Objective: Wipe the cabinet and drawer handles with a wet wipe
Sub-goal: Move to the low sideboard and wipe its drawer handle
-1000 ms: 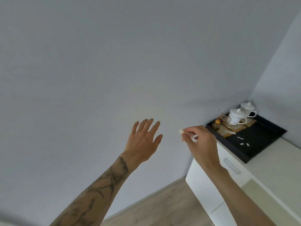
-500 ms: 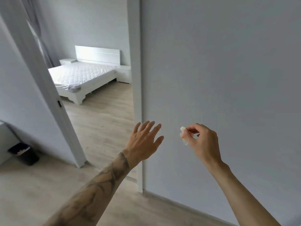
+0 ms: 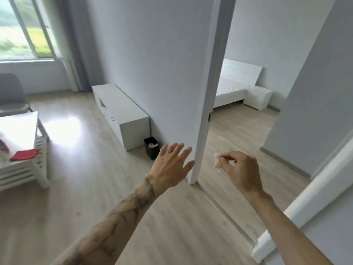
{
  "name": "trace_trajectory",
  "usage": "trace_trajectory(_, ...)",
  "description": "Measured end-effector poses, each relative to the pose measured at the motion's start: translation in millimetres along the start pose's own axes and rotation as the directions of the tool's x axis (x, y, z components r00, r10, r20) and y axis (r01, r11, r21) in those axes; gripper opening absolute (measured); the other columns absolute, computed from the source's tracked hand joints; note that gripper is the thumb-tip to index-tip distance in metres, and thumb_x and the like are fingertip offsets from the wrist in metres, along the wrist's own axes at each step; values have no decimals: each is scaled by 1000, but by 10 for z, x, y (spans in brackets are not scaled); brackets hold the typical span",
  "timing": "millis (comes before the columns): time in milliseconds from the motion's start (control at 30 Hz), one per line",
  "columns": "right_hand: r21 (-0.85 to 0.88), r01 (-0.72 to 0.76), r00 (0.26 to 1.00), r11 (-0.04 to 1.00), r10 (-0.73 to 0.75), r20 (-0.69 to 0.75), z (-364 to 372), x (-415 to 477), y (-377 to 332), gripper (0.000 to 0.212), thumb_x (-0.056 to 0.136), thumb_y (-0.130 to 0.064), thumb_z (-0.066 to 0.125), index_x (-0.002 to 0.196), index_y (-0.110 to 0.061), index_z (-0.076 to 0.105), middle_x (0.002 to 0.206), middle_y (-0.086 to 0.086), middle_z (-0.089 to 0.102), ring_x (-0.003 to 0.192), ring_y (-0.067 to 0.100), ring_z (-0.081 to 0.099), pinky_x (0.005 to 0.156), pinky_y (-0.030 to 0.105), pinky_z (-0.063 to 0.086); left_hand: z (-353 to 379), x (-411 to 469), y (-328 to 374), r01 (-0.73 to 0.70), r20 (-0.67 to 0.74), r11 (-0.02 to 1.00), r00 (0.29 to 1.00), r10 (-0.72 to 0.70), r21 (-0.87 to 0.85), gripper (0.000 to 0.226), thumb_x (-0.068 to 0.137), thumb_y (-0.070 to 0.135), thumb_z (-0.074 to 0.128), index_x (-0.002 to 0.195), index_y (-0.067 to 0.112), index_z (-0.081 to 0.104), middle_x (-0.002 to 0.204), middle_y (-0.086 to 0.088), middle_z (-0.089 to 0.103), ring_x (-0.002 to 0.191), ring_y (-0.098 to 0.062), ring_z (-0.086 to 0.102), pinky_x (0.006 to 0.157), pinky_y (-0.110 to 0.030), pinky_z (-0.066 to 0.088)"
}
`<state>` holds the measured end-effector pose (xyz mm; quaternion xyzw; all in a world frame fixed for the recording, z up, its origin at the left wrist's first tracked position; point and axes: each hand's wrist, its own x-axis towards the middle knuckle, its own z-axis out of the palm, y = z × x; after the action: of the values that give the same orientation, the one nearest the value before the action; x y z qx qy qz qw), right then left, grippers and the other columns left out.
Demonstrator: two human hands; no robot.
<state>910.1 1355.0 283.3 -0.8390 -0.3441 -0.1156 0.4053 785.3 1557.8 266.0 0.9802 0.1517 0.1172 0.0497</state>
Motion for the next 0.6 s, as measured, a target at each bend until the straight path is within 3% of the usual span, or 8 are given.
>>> trace_trajectory(133,57,73,992,996,-79,100,1173,553,-753,10,94,-20,78,87,-22,84,84,-10,81,80,12,74,78,34,59,-129,-61,-1298,142,-9,990,990,-142,2,59,111,58,35,164,32,32,167,3,35,158,-18,23,129,-40,12)
trace_trajectory(233,121,134,977,984,-152,149,2068,991,-1241,15,96,-22,75,84,-28,83,80,-20,78,79,4,72,73,29,57,-198,-4,-2253,236,-5,972,972,-236,-8,58,111,56,37,164,32,32,167,3,34,158,-17,23,127,-38,8)
trace_trajectory(333,207,173,964,963,-209,166,2962,1480,-1649,21,96,-28,72,77,-32,79,70,-39,66,79,-9,67,70,9,46,-213,197,-3236,315,12,949,949,-315,11,58,111,56,37,164,33,31,169,3,31,159,-18,21,131,-42,10)
trace_trajectory(400,257,152,963,954,-202,180,3545,1824,-1896,21,95,-25,74,75,-30,79,66,-37,64,80,-6,66,68,4,43,-208,384,-3865,361,33,932,932,-361,25,59,111,56,36,164,32,30,170,2,30,160,-18,21,132,-43,11)
trace_trajectory(467,269,135,958,953,-195,211,4095,2144,-2131,18,94,-20,76,78,-26,81,67,-29,64,76,3,66,69,8,46,-228,572,-4444,382,53,923,922,-384,43,59,111,57,34,165,32,29,171,2,30,160,-19,21,131,-43,12)
trace_trajectory(533,274,120,946,954,-194,261,4580,2475,-2401,14,95,-22,77,82,-25,83,78,-16,69,76,9,67,72,25,53,-280,760,-5001,412,69,909,907,-415,54,60,111,58,32,166,34,27,172,3,28,160,-18,21,131,-42,12)
trace_trajectory(600,286,119,936,951,-204,287,4865,2731,-2599,13,96,-26,76,84,-25,83,87,-6,72,79,13,69,74,31,55,-359,901,-5379,424,77,904,901,-428,60,61,112,59,30,167,35,23,173,4,26,160,-18,20,132,-42,12)
